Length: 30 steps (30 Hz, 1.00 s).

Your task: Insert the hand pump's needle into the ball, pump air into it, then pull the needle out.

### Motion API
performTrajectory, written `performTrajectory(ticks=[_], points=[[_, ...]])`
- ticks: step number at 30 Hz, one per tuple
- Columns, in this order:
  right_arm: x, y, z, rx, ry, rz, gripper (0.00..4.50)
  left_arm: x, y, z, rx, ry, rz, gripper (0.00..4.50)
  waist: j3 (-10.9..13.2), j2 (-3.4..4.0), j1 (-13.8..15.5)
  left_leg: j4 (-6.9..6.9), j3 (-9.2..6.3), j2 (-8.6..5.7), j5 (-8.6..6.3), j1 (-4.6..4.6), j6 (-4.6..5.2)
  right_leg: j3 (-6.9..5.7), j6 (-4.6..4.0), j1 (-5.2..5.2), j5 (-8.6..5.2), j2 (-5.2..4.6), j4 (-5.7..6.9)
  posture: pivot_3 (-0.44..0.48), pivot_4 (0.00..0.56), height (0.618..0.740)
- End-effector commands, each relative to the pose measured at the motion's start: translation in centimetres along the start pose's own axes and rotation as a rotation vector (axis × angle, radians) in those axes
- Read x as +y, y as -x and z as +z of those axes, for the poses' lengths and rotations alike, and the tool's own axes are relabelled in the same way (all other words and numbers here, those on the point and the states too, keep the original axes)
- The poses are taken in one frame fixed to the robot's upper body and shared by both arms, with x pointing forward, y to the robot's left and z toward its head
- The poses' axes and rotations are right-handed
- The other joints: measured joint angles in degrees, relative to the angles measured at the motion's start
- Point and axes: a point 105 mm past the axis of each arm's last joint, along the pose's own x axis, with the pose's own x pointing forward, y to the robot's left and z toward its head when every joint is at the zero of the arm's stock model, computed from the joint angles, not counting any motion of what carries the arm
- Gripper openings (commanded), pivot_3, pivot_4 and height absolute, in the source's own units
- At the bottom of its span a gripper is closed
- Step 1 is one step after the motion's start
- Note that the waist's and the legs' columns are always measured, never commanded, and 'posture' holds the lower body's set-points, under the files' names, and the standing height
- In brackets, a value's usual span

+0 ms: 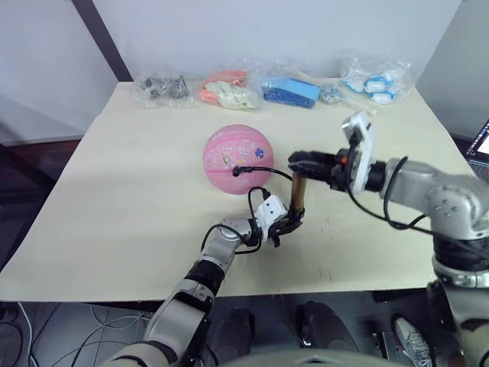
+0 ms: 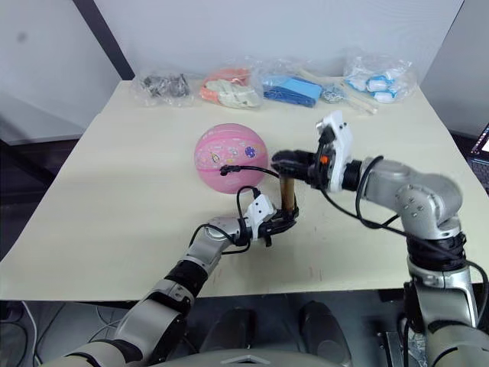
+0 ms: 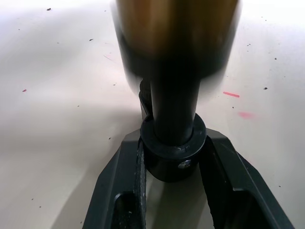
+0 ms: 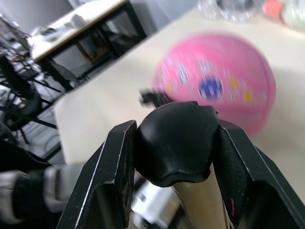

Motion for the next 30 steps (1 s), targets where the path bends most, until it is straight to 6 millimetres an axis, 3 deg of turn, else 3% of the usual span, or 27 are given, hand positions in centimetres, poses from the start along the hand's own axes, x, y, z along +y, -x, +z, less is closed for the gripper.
performTrajectory(ticks=[1, 7, 11, 15, 24, 30], points=[[1.6, 1.6, 4.7, -0.122, 0.089, 0.025, 1.78, -1.1, 1.3, -5.0, 0.167, 0.104, 0.001, 1.06, 0.0, 0.0, 0.0, 0.0, 0.0, 0.0, 0.0, -0.01, 0.0, 0.0, 0.0, 0.0, 0.0, -0.01, 0.0, 0.0, 0.15, 0.74], [3.1, 2.5, 8.1, -0.166, 0.128, 0.052, 1.78, -1.0, 1.3, -5.0, 0.167, 0.103, 0.001, 1.06, 0.2, 0.04, 0.0, 0.02, 0.03, -0.02, 0.0, -0.04, 0.01, 0.02, 0.01, -0.04, 0.01, -0.03, 0.02, 0.0, 0.15, 0.74], [3.1, 2.2, 8.0, -0.155, 0.126, 0.043, 1.78, -1.0, 1.2, -5.1, 0.167, 0.104, 0.001, 1.06, 0.2, 0.03, 0.0, 0.03, 0.05, -0.02, 0.0, -0.09, 0.01, 0.03, 0.02, -0.07, 0.01, -0.05, 0.03, 0.0, 0.15, 0.74], [2.1, 1.1, 4.7, -0.087, 0.063, 0.022, 1.78, -1.0, 1.2, -5.0, 0.166, 0.104, 0.001, 1.06, 0.1, -0.02, 0.0, 0.03, 0.04, -0.02, 0.0, -0.1, 0.01, 0.01, 0.02, -0.07, 0.01, -0.04, 0.02, 0.0, 0.15, 0.74], [-0.9, -1.3, -6.0, 0.099, -0.065, -0.056, 1.78, -0.9, 1.4, -5.0, 0.167, 0.103, 0.008, 1.06, -0.2, -0.15, -0.2, 0.04, 0.11, 0.01, 0.0, 0.25, 0.01, 0.09, 0.04, 0.16, 0.0, 0.01, 0.08, 0.0, 0.15, 0.74], [-0.5, -2.6, -12.1, 0.2, -0.095, -0.013, 1.78, -0.7, 1.4, -4.9, 0.165, 0.103, 0.015, 1.06, -0.5, -0.28, -0.4, 0.03, 0.11, 0.06, 0.0, 0.3, 0.0, 0.08, 0.03, 0.18, -0.01, 0.08, 0.07, 0.0, 0.15, 0.74]])
